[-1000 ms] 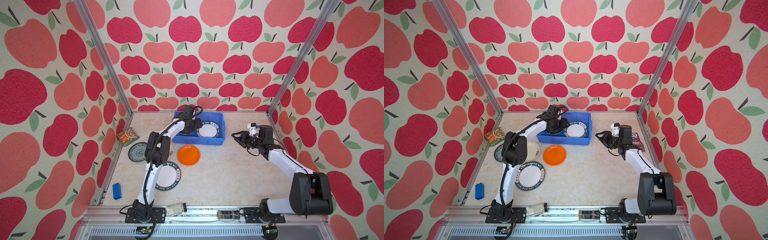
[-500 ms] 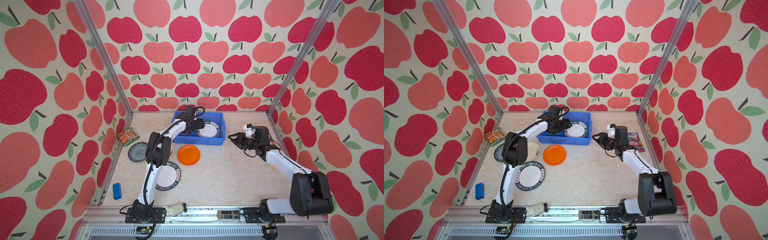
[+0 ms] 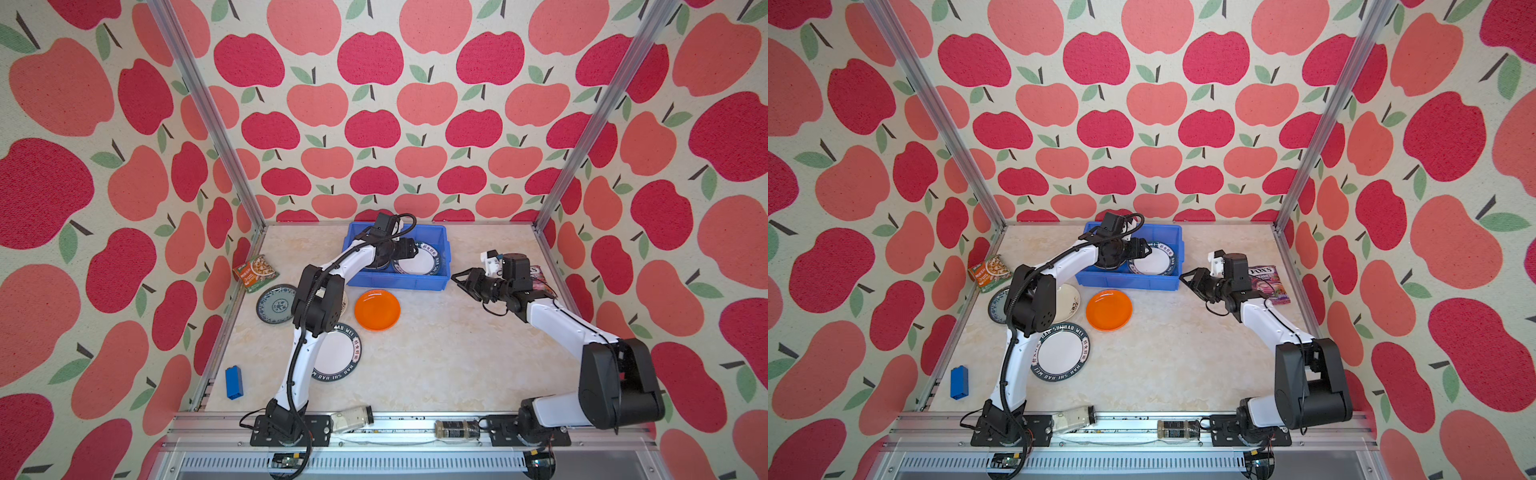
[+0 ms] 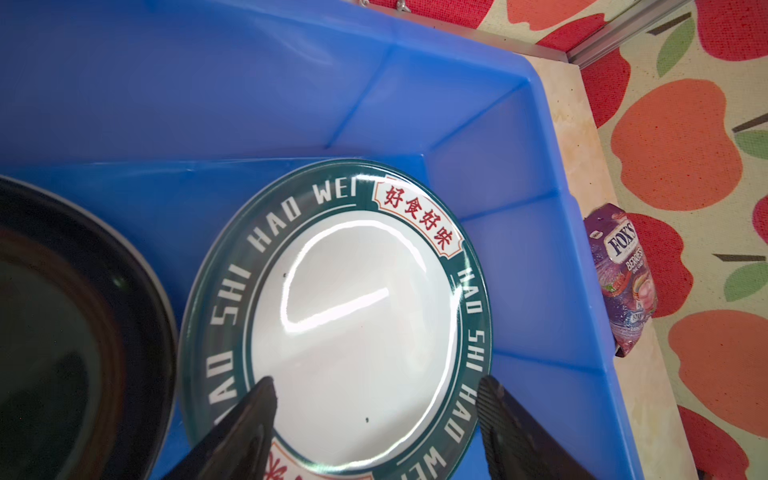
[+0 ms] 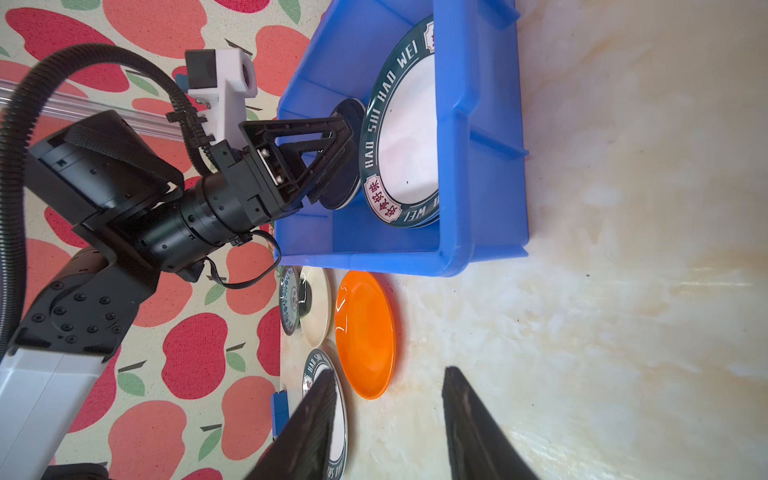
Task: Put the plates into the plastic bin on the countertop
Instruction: 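Swing the left arm toward the floral plate while the right arm moves nearer the bin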
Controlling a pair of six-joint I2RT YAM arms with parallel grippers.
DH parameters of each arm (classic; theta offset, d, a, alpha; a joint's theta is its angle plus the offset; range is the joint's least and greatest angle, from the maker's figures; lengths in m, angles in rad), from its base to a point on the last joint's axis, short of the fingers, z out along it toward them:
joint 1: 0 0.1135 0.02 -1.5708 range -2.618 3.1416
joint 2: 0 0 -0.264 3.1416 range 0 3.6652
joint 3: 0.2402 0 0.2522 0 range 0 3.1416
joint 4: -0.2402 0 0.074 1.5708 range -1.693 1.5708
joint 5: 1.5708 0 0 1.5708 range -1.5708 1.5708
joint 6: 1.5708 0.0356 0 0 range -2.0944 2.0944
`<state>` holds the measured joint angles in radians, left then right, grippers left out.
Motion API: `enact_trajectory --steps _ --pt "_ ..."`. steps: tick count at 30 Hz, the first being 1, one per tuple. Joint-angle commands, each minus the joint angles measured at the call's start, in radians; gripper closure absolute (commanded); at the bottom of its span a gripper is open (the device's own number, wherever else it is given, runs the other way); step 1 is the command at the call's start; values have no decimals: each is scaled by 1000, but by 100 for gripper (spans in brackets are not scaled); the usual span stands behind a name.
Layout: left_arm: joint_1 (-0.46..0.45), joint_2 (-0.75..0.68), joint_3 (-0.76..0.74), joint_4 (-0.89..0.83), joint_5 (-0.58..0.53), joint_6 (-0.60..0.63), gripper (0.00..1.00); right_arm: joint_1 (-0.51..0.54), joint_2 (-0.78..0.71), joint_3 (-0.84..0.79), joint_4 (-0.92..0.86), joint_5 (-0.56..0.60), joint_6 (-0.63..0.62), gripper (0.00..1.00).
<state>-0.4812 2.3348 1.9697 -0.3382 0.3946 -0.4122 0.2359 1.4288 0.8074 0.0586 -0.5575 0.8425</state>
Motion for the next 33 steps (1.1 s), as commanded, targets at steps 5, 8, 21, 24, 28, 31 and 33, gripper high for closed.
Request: enact_trajectory --steps 5,8,21,24,28,31,33 --pt "-11 79 45 30 60 -25 23 15 30 33 -9 -2 -13 55" --pt "-11 102 65 24 63 -27 23 25 36 39 -10 0 -11 56" --pt "1 123 167 2 70 -27 24 228 96 47 51 86 18 57" --pt "6 33 91 51 61 -27 25 261 114 43 55 87 2 59" --pt "7 -192 -152 221 14 -38 24 310 123 5 124 111 -6 60" --pt "10 -357 -310 285 -22 -46 22 345 137 -11 173 138 6 60" --pt "16 -458 -405 301 -38 -50 22 365 151 -19 212 151 26 60"
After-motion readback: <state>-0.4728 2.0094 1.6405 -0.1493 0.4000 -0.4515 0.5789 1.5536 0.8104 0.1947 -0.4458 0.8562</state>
